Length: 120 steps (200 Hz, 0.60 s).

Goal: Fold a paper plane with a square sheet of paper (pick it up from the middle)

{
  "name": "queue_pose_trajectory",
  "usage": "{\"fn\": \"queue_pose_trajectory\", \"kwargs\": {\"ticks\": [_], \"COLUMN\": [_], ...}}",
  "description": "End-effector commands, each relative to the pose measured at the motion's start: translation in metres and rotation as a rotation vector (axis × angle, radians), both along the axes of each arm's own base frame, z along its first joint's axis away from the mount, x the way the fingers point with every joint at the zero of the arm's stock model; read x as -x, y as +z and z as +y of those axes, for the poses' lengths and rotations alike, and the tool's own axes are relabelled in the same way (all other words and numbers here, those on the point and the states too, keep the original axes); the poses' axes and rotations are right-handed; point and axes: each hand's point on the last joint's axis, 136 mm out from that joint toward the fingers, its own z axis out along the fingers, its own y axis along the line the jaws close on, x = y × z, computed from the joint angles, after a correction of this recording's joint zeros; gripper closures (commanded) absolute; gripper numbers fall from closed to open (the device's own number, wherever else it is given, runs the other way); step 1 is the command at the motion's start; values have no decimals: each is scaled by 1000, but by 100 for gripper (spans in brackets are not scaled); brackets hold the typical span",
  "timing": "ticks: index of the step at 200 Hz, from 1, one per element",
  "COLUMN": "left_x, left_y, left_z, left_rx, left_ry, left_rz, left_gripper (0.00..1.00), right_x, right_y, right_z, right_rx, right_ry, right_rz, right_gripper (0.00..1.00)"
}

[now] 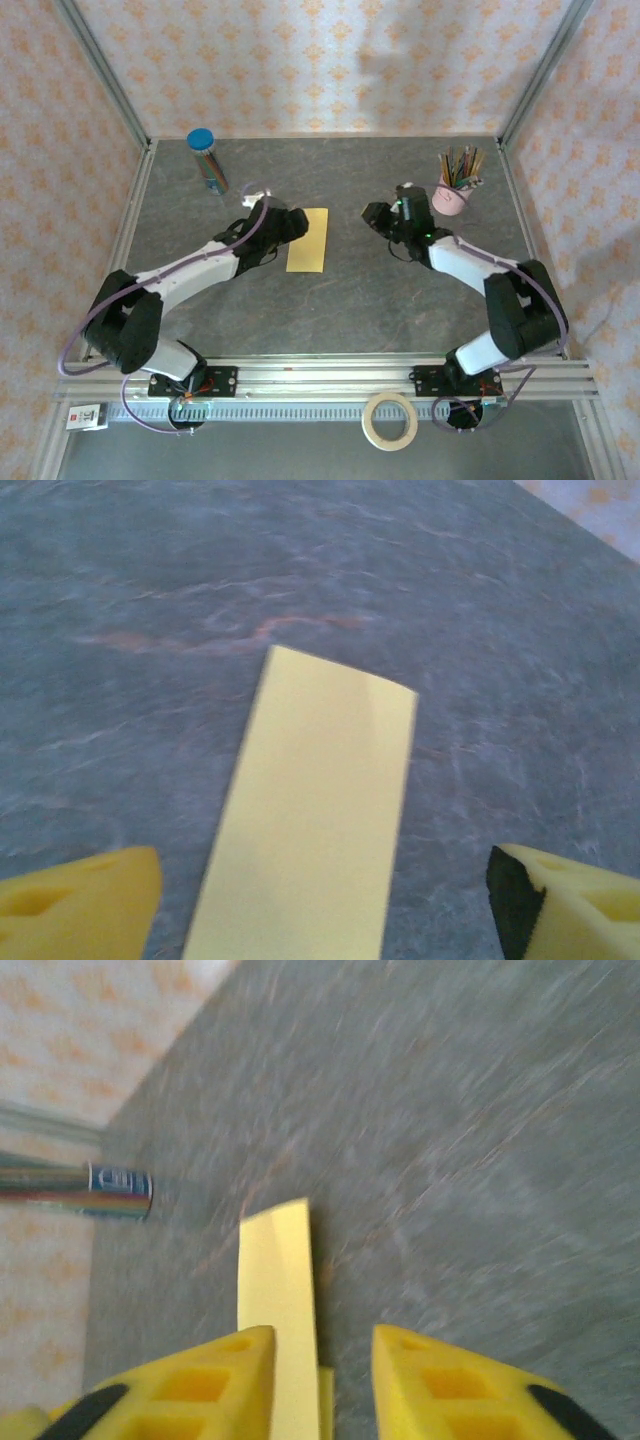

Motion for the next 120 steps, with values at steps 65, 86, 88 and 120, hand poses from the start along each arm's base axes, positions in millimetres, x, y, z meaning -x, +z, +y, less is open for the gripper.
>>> {"fn": "queue_pose_trajectory", "kwargs": {"ticks": [65, 86, 88, 120], "left_x": [29, 31, 31, 32], "left_y": [-19, -24, -24, -29], "left_z": [38, 40, 40, 38], "left_rx": [133, 135, 135, 145], "left_ry": [121, 125, 124, 121], "left_rz": [12, 25, 26, 38], "left_gripper": [1, 1, 1, 1], "right_x": [44, 51, 51, 60], "right_y": [-58, -74, -76, -95], "right_z": [123, 130, 131, 133], "right_rx": [7, 32, 35, 69], "right_ry": [374, 409, 412, 445], "right_rz": [169, 208, 210, 258], "right_gripper": [91, 92, 92, 92]}}
